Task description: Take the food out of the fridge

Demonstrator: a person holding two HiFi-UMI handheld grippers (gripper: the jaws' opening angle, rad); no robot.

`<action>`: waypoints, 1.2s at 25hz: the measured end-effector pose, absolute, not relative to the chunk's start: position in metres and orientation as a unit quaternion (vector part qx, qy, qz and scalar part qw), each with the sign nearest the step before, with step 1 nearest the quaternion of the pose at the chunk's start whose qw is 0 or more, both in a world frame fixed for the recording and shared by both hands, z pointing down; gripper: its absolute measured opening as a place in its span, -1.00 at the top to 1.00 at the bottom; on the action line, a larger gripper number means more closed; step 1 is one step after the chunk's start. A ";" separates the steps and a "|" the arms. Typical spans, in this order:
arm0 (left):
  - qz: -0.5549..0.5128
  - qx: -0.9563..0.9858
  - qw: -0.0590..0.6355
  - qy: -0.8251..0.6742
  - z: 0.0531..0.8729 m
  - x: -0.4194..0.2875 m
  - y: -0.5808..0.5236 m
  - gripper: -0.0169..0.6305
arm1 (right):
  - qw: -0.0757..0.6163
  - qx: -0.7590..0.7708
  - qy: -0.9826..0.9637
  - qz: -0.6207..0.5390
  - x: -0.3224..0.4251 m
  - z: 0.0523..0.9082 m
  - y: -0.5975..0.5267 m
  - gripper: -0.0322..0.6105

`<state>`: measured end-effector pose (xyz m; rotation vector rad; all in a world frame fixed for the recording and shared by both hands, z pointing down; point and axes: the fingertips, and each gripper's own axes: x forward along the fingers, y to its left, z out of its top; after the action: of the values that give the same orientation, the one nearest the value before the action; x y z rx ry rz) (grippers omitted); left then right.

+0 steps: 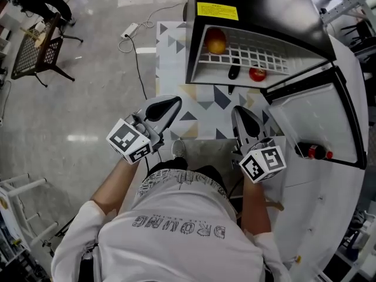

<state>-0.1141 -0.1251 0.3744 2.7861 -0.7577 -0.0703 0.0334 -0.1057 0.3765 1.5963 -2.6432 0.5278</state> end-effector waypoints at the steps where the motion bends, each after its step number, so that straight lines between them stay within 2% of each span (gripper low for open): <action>1: -0.025 0.957 0.126 -0.260 0.374 -0.115 -0.128 0.93 | 0.005 0.511 -0.844 0.166 0.032 0.375 -0.110 0.90; 30: -0.016 0.935 0.134 -0.327 0.377 -0.097 -0.184 0.93 | 0.028 0.470 -0.873 0.128 0.039 0.361 -0.225 0.89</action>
<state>-0.0970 -0.1836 0.3768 2.7115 -0.9484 -0.0472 0.0390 -0.2252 0.3608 1.4507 -2.6940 0.3943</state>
